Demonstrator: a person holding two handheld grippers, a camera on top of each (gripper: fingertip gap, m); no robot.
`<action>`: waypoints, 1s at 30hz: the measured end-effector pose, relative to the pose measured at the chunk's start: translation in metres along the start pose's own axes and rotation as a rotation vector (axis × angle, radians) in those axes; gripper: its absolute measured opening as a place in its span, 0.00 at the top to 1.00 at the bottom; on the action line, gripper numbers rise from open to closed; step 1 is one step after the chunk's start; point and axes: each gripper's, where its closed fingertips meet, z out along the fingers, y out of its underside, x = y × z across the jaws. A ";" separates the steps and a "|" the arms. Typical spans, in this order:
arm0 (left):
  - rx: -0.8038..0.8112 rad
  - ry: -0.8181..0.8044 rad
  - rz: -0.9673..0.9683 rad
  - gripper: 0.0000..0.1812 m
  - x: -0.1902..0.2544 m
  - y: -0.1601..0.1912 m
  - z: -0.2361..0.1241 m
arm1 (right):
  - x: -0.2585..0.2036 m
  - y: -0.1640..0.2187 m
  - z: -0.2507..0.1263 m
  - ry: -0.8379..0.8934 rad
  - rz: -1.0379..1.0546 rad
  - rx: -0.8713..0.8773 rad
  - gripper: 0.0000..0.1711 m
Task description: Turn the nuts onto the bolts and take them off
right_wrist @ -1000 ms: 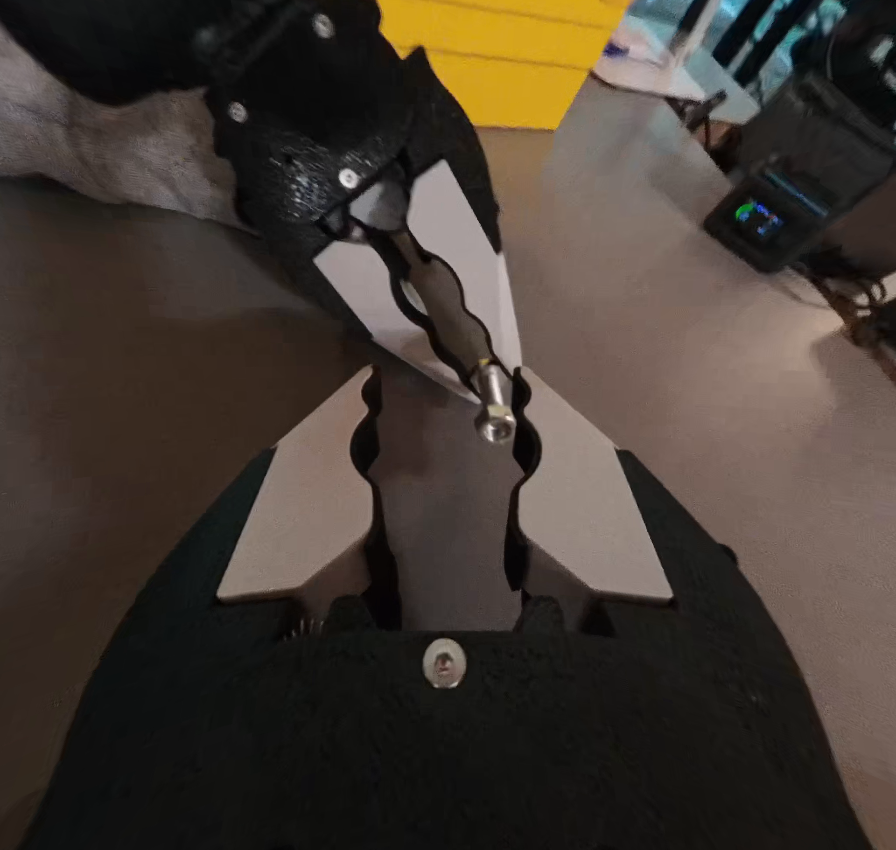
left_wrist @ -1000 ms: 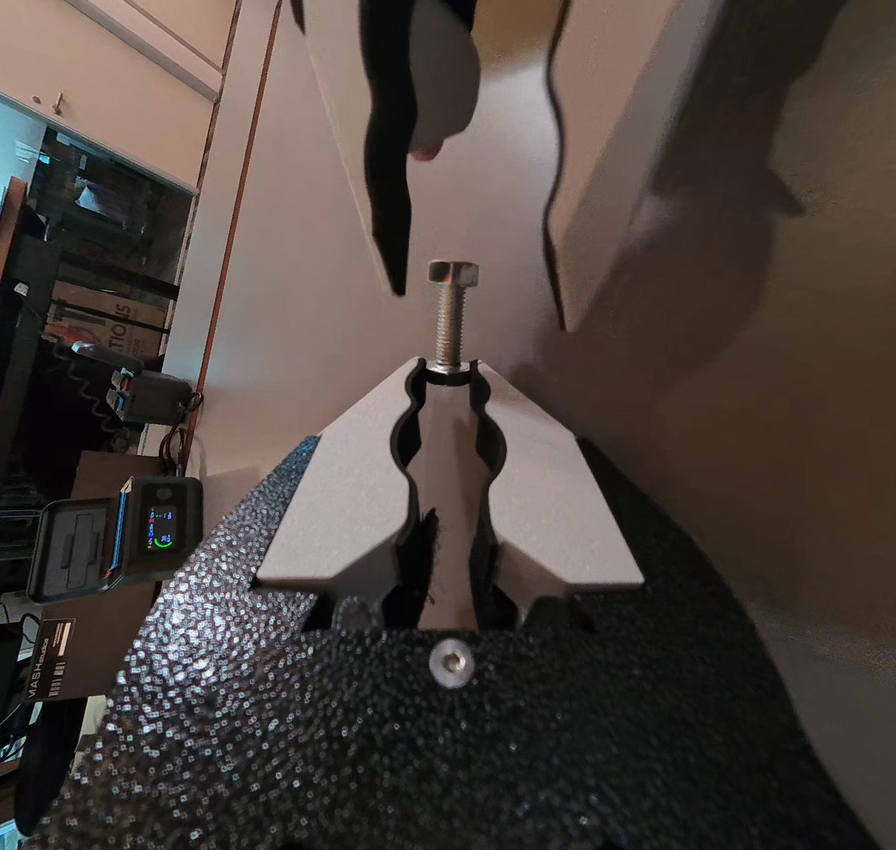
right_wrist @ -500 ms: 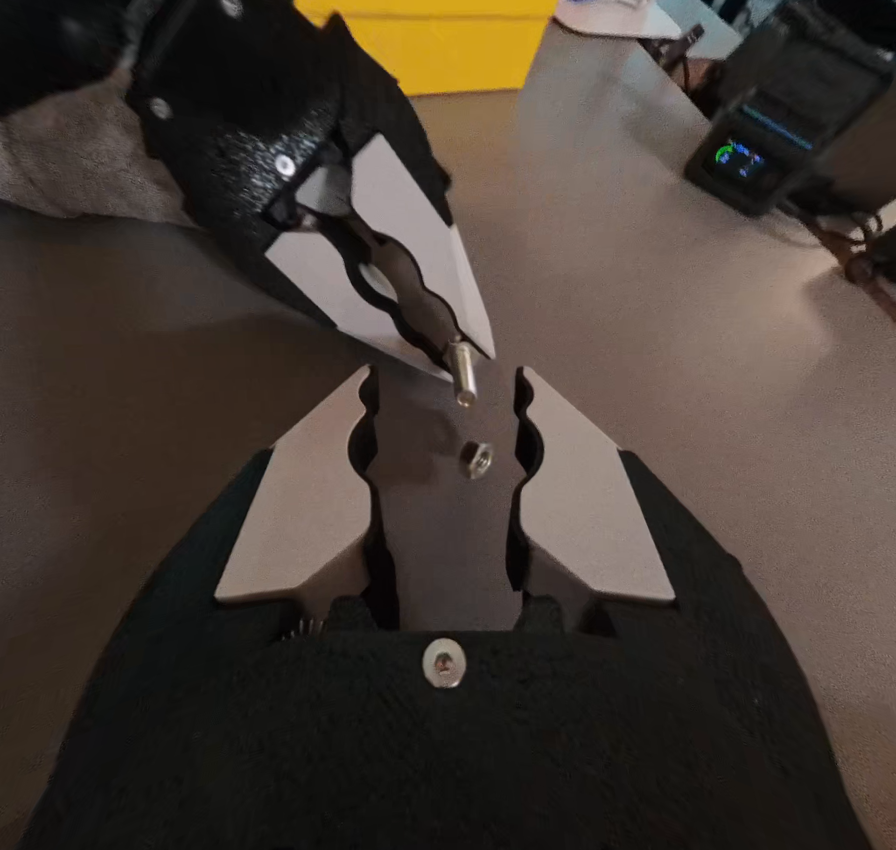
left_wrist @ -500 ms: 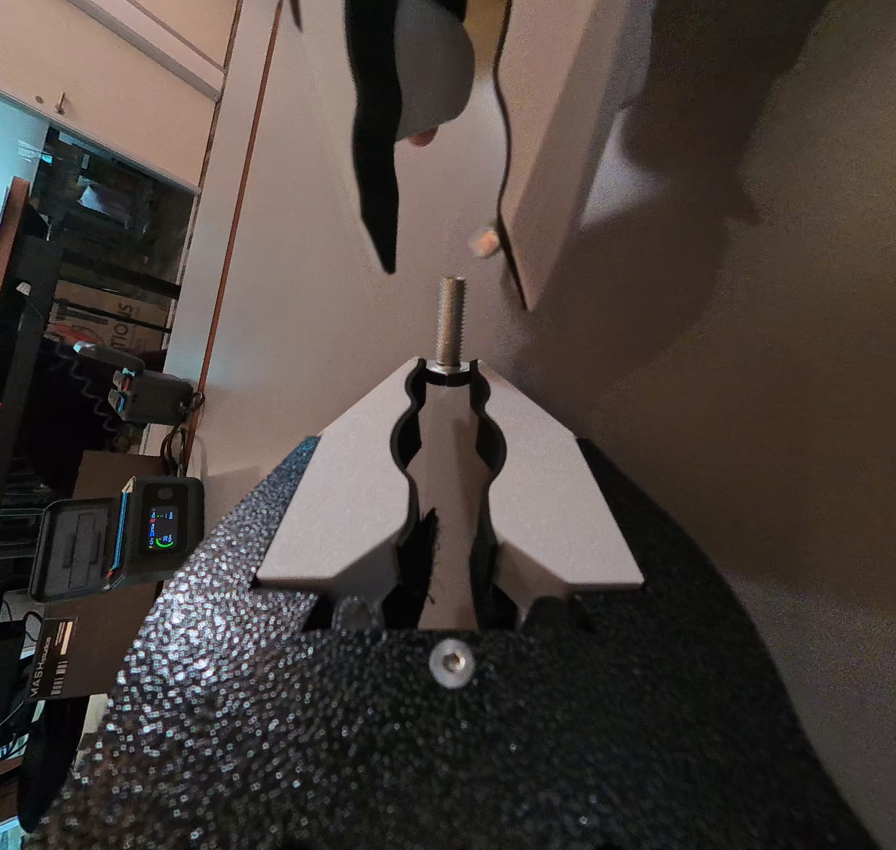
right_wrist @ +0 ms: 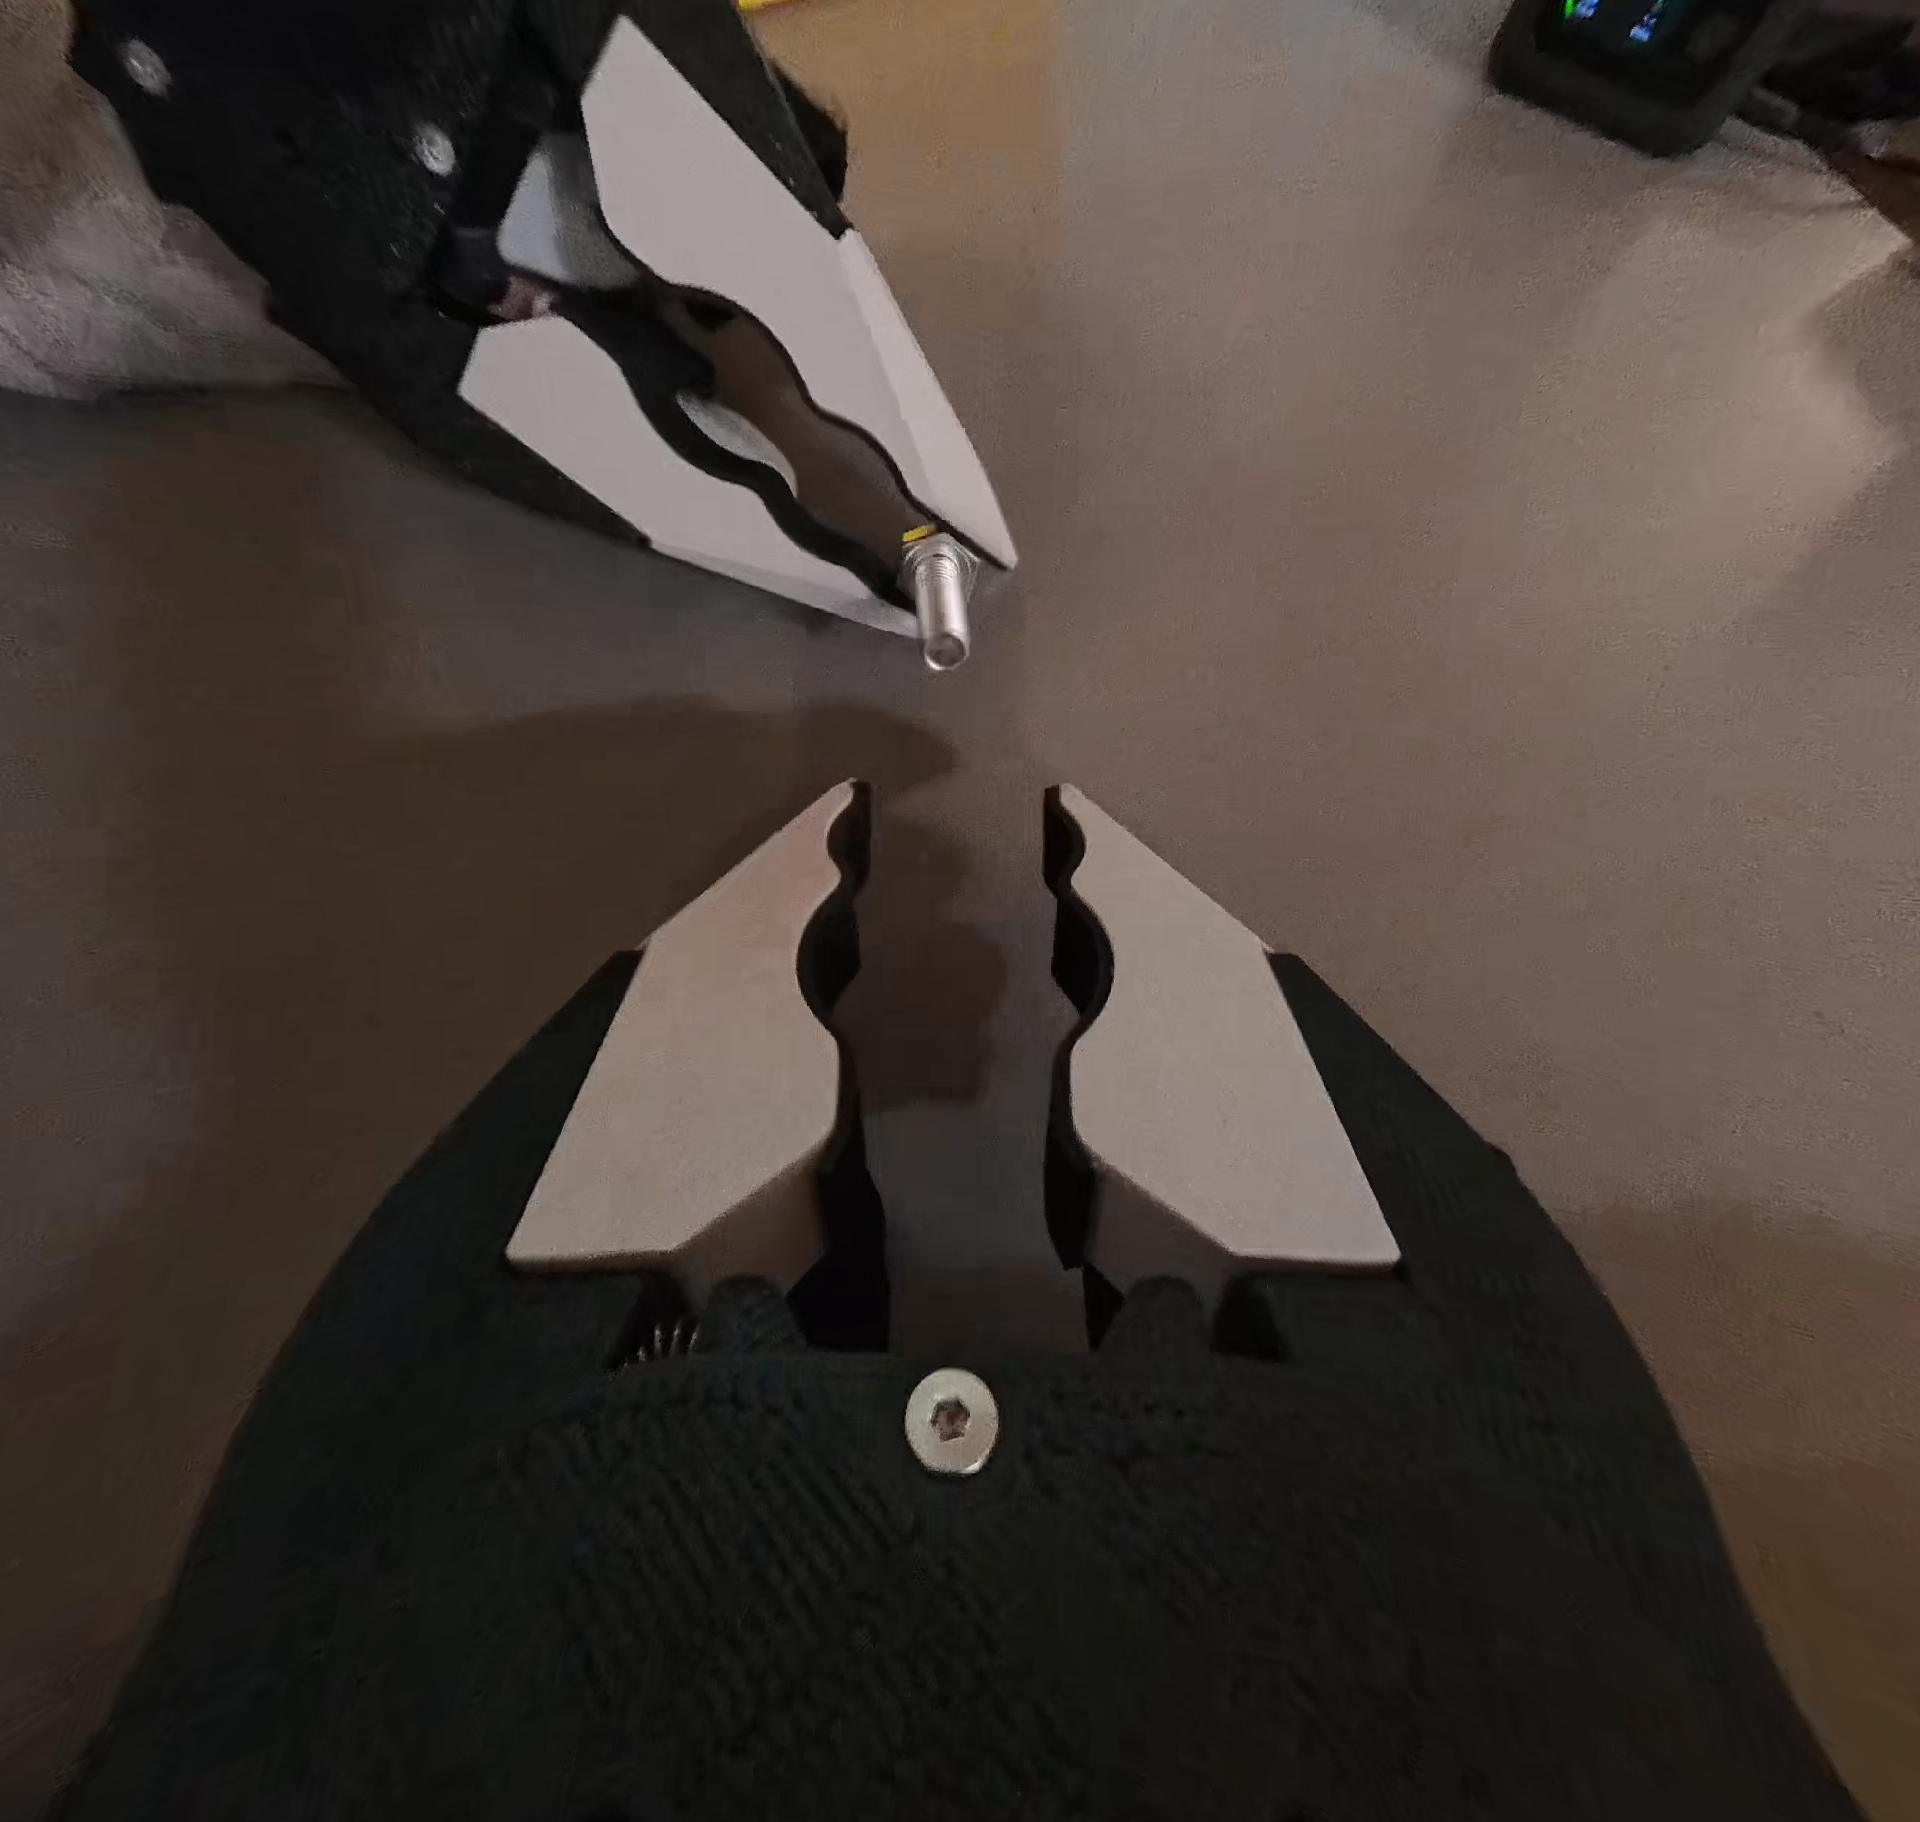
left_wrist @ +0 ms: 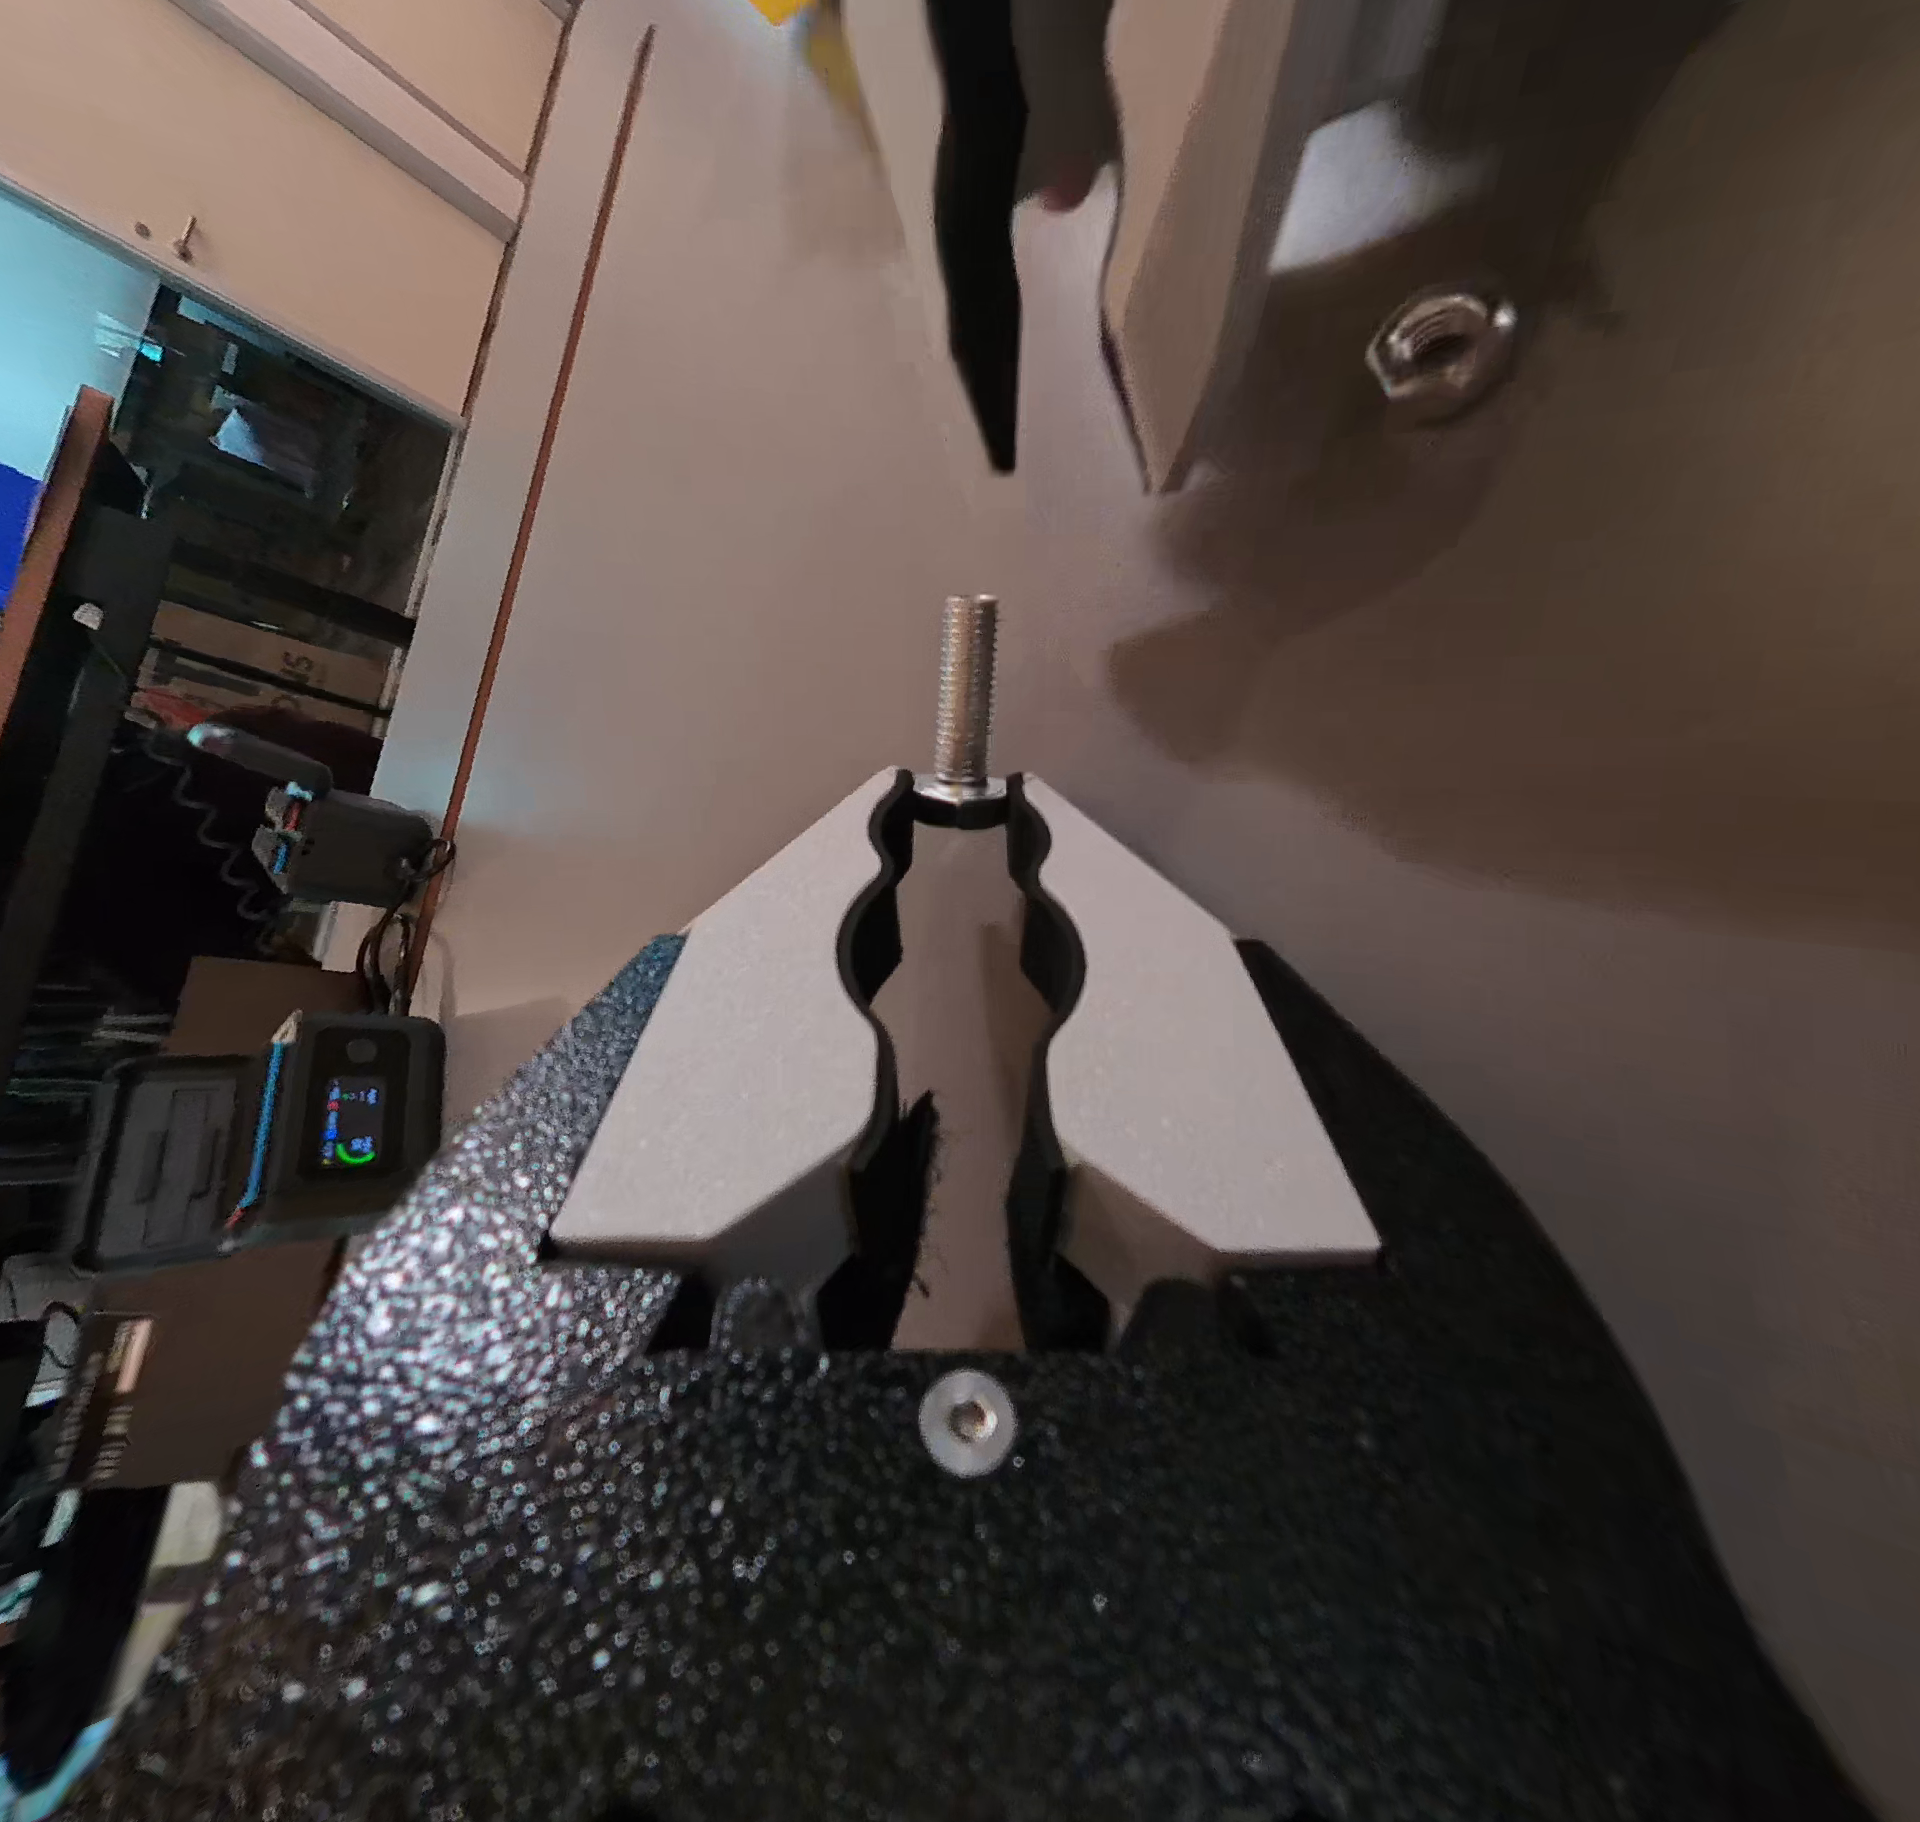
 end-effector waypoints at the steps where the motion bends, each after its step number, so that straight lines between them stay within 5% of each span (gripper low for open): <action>1: 0.021 -0.002 -0.029 0.91 -0.002 -0.001 -0.001 | -0.003 -0.003 -0.006 0.006 0.034 0.021 0.80; 8: 0.160 0.023 -0.181 0.92 -0.009 -0.015 -0.011 | -0.041 0.033 -0.013 0.085 0.137 -0.145 0.71; 12: 0.192 0.040 -0.226 0.92 -0.012 -0.017 -0.014 | -0.043 0.028 -0.007 0.096 0.122 -0.119 0.90; 17: 0.262 0.049 -0.299 0.92 -0.016 -0.025 -0.023 | -0.047 0.022 -0.011 0.113 0.106 -0.111 0.90; 19: 0.305 0.064 -0.337 0.92 -0.017 -0.032 -0.029 | -0.046 -0.012 -0.040 0.216 0.022 -0.005 0.91; 22: 0.393 0.098 -0.410 0.92 -0.018 -0.049 -0.040 | 0.004 -0.035 -0.137 0.605 -0.048 0.009 0.91; 24: 0.443 0.120 -0.453 0.92 -0.017 -0.058 -0.044 | 0.043 -0.002 -0.199 0.764 0.041 -0.123 0.91; 26: 0.468 0.145 -0.480 0.92 -0.014 -0.063 -0.046 | 0.074 0.055 -0.225 0.733 0.200 -0.284 0.91; 30: 0.503 0.180 -0.536 0.92 -0.013 -0.068 -0.049 | 0.098 0.131 -0.211 0.513 0.321 -0.447 0.91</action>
